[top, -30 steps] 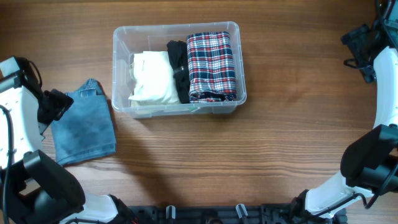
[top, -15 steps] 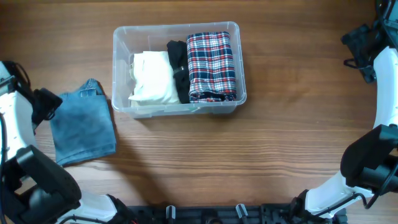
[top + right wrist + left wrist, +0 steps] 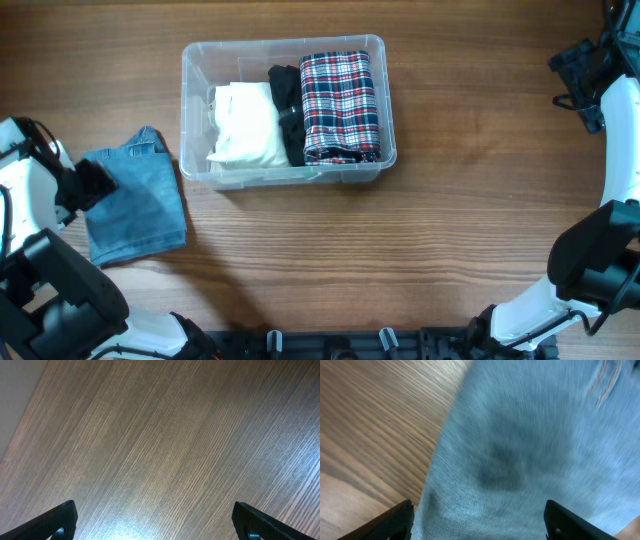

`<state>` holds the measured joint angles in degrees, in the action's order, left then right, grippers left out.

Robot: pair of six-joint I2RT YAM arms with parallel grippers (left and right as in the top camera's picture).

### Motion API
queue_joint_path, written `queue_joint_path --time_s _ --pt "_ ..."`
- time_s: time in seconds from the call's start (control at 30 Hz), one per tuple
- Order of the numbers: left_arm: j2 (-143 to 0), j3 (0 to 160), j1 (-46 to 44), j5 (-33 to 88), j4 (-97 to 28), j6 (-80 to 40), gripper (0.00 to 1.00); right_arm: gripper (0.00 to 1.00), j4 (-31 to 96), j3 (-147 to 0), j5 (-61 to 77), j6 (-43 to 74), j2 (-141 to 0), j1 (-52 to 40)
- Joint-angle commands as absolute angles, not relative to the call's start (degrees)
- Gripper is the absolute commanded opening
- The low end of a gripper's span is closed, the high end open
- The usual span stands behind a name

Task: Pack container
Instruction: 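Grasp the folded blue jeans edge with the left gripper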

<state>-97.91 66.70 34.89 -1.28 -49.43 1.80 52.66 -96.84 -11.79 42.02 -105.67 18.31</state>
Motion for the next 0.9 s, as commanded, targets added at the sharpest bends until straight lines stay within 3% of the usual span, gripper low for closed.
queue_joint_path --time_s 0.0,0.17,0.4,0.87 --pt "-98.43 65.1 34.98 -0.45 -48.53 9.26 0.94 1.0 52.53 -96.6 -11.49 42.52 -106.56 18.09" --pt "-98.43 65.1 36.16 -5.21 -46.96 9.28 0.93 1.0 52.53 -96.6 -11.49 42.54 -106.56 18.09" --pt "-100.27 64.79 37.91 -4.05 -45.25 9.23 0.97 1.0 52.53 -96.6 -11.49 42.52 -106.56 18.09" --pt "-107.26 64.77 38.44 2.13 -43.68 9.28 0.95 1.0 52.53 -96.6 -11.49 42.52 -106.56 18.09"
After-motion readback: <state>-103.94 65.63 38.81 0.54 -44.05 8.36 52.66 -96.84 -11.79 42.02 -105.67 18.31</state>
